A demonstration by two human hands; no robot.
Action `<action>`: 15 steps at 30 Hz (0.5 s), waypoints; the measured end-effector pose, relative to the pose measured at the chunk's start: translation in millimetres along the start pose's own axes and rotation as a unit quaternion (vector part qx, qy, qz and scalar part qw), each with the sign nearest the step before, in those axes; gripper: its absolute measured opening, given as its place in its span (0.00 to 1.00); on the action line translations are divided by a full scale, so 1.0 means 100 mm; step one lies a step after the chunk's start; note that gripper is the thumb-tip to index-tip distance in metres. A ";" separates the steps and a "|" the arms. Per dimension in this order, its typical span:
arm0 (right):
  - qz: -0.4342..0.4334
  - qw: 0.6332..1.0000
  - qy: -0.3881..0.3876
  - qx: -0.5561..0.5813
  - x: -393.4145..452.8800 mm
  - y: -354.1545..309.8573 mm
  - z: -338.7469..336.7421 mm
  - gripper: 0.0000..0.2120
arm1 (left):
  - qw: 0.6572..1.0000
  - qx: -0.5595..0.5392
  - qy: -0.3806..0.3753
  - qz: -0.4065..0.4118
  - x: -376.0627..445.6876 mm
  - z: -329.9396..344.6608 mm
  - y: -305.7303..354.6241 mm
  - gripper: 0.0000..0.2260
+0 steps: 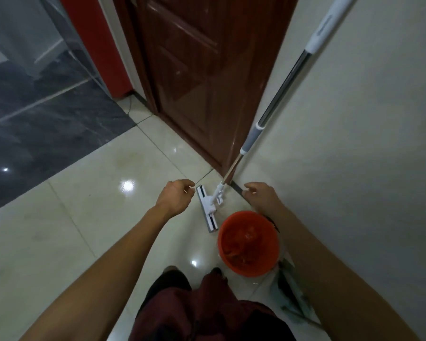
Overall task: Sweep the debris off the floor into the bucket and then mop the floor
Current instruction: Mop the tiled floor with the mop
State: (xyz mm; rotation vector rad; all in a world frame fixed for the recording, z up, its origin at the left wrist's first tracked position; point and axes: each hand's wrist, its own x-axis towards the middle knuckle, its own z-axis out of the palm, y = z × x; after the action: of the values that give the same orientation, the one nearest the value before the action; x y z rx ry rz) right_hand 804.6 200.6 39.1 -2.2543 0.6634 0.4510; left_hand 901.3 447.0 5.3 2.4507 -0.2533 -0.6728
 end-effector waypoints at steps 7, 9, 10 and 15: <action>0.048 0.987 0.085 0.128 0.70 -0.19 -0.67 0.20 | 0.994 -0.026 -0.046 0.098 1.14 -0.04 0.79 0.13; 0.052 0.978 0.122 0.160 0.90 -0.29 -0.87 0.21 | 0.989 -0.023 -0.059 0.130 1.47 -0.05 1.03 0.12; 0.055 0.972 0.145 0.178 1.00 -0.36 -0.96 0.22 | 0.987 -0.019 -0.074 0.141 1.63 -0.06 1.15 0.11; 0.053 0.936 0.261 0.230 1.38 -0.69 -1.37 0.24 | 0.967 -0.045 -0.159 0.193 2.36 -0.01 1.65 0.15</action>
State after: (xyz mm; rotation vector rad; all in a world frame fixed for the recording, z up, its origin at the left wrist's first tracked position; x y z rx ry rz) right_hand 972.4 97.0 100.5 -1.8864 1.0393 -0.2578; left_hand 1098.5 237.3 5.4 2.1104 -0.7849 -0.8729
